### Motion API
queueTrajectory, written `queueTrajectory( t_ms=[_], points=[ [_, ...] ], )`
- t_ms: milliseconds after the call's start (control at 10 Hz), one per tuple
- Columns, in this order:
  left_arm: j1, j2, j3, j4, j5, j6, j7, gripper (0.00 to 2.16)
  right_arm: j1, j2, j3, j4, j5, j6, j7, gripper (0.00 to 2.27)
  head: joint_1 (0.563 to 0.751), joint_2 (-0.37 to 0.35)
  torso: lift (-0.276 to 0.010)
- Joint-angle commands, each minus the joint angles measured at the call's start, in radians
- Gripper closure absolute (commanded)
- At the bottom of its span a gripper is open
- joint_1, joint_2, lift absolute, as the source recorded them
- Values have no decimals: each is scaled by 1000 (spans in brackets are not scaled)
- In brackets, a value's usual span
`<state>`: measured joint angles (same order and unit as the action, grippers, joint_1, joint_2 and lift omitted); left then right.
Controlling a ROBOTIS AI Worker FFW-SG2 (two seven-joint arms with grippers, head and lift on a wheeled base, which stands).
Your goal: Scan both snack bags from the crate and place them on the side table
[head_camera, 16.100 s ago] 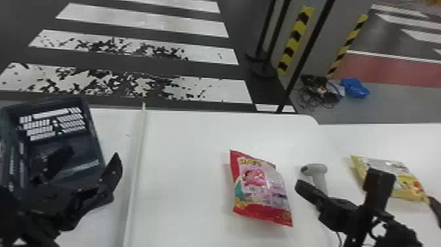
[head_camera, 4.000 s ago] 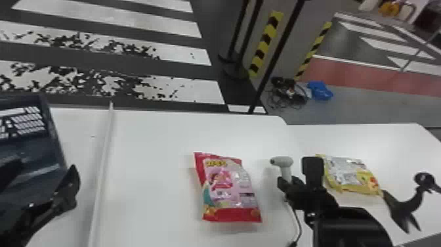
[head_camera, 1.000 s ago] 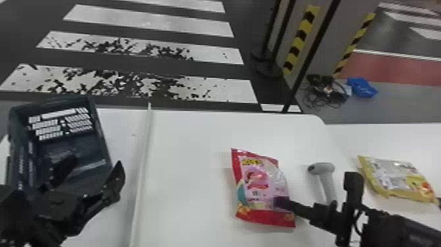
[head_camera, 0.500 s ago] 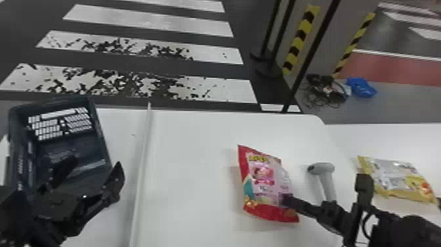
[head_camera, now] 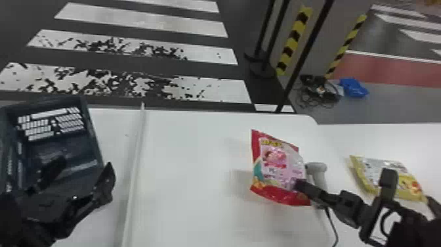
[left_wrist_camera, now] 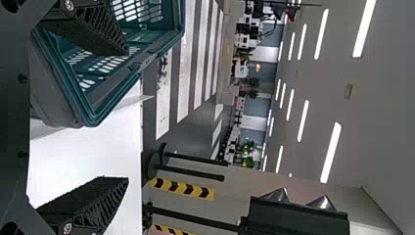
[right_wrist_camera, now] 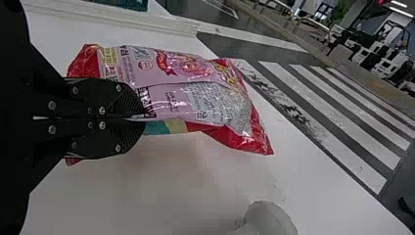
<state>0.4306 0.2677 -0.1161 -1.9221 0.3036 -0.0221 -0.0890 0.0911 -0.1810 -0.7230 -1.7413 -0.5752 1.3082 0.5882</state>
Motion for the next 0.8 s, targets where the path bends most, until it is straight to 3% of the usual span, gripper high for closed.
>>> queueTrajectory(
  t_ms=[0, 100, 300, 500, 700],
  points=[
    [5, -5, 3, -3, -9, 0, 0, 83, -25, 0, -69, -24, -20, -2, -5, 2256, 695, -253, -95],
    [10, -5, 9, -8, -9, 0, 0, 83, -67, -3, -130, -23, -21, -11, -8, 2256, 695, -263, -95],
    [10, -15, 10, -6, -17, 3, 0, 83, -93, -58, -187, 42, -26, -140, -59, 2256, 695, -324, -95],
    [5, -30, 6, 5, -31, 18, 0, 83, -149, -106, -214, 189, -3, -324, -125, 2256, 695, -350, -95],
    [2, -50, 3, 17, -50, 25, 2, 83, -183, -178, -191, 362, 25, -591, -189, 2256, 695, -350, -95]
  ],
)
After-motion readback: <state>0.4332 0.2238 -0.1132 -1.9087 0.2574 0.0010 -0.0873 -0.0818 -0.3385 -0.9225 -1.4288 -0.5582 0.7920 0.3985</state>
